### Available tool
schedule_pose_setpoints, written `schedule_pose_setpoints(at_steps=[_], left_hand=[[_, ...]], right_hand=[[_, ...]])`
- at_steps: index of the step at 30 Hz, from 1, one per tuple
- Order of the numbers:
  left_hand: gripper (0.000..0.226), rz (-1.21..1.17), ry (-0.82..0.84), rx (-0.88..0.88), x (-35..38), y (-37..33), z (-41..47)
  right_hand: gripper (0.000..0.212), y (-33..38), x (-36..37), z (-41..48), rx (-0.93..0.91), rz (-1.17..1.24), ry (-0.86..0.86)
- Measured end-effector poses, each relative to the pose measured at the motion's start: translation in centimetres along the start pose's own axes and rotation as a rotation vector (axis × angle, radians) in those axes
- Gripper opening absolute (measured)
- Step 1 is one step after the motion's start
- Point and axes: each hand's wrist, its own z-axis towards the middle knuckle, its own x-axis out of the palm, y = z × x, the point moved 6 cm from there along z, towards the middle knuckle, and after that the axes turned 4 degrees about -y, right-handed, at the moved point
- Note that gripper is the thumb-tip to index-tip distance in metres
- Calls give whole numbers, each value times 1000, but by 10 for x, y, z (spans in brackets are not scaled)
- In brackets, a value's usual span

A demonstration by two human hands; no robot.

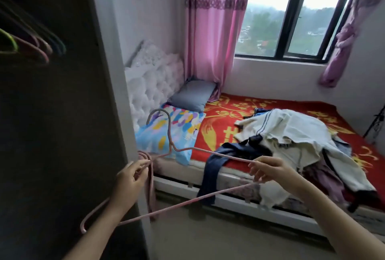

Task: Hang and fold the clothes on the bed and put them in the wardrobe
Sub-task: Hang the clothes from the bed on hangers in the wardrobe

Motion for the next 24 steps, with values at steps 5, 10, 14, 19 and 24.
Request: schedule_pose_setpoints(at_steps=[5, 10, 14, 19, 24], left_hand=[[20, -82, 75, -12, 105, -33, -9], [19, -158, 199, 36, 186, -58, -26], [20, -161, 335, 159, 236, -79, -29], [21, -198, 436, 264, 290, -92, -11], [24, -300, 570, 397, 346, -101, 27]], right_hand=[[18, -66, -80, -31, 156, -13, -127], [16, -118, -136, -67, 284, -69, -196], [13, -152, -160, -78, 380, -97, -204], [10, -171, -162, -50, 414, -175, -146], [12, -160, -149, 16, 405, -184, -15]])
